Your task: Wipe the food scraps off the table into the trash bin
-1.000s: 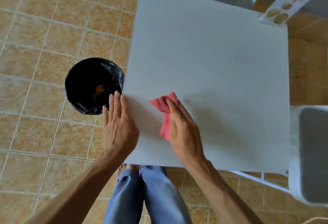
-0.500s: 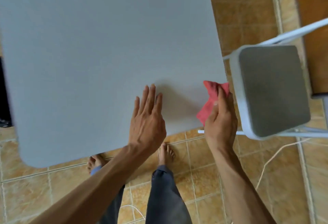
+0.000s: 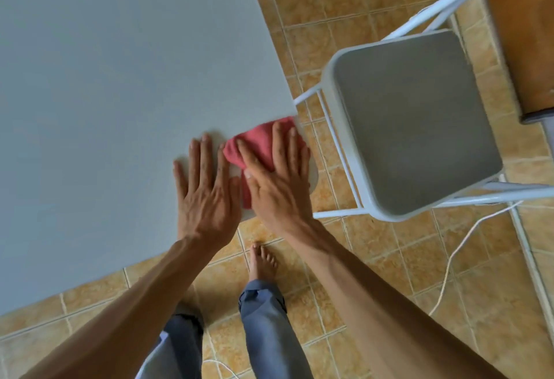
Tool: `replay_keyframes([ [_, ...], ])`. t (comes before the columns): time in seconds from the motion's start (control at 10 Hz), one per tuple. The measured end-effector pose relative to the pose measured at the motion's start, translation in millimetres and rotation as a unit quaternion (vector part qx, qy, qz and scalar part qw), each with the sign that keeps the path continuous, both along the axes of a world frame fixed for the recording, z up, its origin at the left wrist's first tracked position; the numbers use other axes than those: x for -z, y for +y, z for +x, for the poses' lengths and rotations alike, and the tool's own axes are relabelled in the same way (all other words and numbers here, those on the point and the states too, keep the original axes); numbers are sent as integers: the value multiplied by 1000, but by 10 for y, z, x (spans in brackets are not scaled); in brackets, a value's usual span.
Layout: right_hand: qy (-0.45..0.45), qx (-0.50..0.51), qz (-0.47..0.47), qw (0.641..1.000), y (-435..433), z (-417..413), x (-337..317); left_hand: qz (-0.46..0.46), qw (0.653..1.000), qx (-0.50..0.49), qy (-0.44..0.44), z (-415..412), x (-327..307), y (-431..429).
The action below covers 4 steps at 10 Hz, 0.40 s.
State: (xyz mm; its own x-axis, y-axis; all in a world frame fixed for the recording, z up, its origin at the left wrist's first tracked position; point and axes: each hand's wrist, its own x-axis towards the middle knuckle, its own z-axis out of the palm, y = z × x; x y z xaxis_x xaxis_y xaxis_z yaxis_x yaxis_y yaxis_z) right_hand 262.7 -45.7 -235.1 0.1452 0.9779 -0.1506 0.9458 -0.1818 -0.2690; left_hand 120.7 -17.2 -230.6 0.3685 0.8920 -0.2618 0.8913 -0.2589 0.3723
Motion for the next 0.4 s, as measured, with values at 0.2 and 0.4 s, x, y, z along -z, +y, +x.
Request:
replay_keyframes([
  [0.2, 27, -2, -80, 996, 68, 4, -456, -111, 992, 28, 55, -51, -558, 233],
  [0.4, 111, 30, -172, 978, 281, 61, -1692, -98, 995, 21, 29, -209, -1795, 405],
])
